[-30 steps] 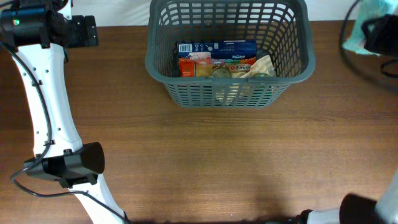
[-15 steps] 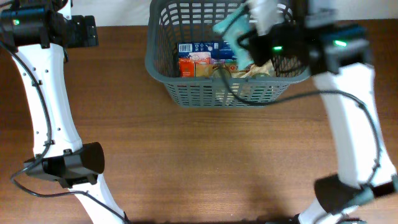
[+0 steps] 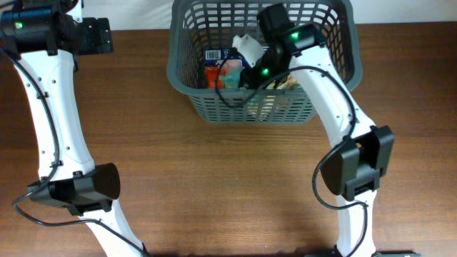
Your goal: Pack container
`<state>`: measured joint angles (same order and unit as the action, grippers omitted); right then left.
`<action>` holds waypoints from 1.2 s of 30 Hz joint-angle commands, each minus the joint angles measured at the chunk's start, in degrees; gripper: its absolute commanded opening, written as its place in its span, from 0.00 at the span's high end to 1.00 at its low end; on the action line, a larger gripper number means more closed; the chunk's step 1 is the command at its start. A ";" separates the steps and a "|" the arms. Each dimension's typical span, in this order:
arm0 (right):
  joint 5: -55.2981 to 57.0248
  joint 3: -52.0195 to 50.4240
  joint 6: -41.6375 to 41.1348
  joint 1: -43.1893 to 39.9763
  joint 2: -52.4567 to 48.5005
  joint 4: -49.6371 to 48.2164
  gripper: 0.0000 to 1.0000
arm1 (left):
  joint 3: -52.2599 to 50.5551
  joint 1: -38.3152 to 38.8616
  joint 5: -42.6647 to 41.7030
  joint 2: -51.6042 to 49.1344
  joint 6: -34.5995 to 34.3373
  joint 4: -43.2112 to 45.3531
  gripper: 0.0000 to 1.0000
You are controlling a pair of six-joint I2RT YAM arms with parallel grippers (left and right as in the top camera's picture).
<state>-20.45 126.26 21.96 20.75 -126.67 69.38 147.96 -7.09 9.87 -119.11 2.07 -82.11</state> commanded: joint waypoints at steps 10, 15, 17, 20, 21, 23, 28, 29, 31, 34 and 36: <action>3.78 0.42 -1.42 2.29 1.84 2.80 0.44 | -0.24 -0.11 -0.17 0.94 -0.81 -0.04 0.01; 9.49 2.29 -3.30 -0.37 7.82 5.07 0.53 | -0.24 -0.11 -0.17 0.94 -0.81 -0.04 0.01; 10.54 4.92 -6.21 -1.88 10.93 5.20 0.52 | -0.24 -0.11 -0.17 0.94 -0.81 -0.02 0.01; 12.48 11.17 -12.96 -4.92 15.72 5.14 0.44 | -0.24 -0.11 -0.17 0.94 -0.81 -0.04 0.01; 13.70 15.10 -17.22 -6.78 18.10 5.09 0.42 | -0.24 -0.11 -0.17 0.94 -0.81 -0.02 0.01; 13.70 18.93 -17.97 -8.92 20.46 5.07 0.37 | -0.24 -0.11 -0.17 0.94 -0.81 -0.04 0.01; 21.51 24.35 -17.99 -16.63 26.53 6.58 0.30 | -0.24 -0.11 -0.17 0.94 -0.81 -0.02 0.01; 23.43 24.35 -17.99 -18.05 27.30 7.52 0.30 | -0.24 -0.11 -0.17 0.94 -0.81 -0.04 0.01; 26.86 24.35 -18.01 -21.42 28.44 10.80 0.30 | -0.24 -0.11 -0.17 0.94 -0.81 -0.02 0.01; 29.49 24.35 -18.01 -26.60 28.89 16.68 0.30 | -0.24 -0.11 -0.17 0.94 -0.81 -0.04 0.01; 30.18 23.82 -19.56 -30.08 28.81 19.06 0.28 | -0.24 -0.11 -0.17 0.94 -0.81 -0.02 0.01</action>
<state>4.34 151.59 4.67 -4.47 -95.57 86.02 147.96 -7.09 9.89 -119.11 2.07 -82.11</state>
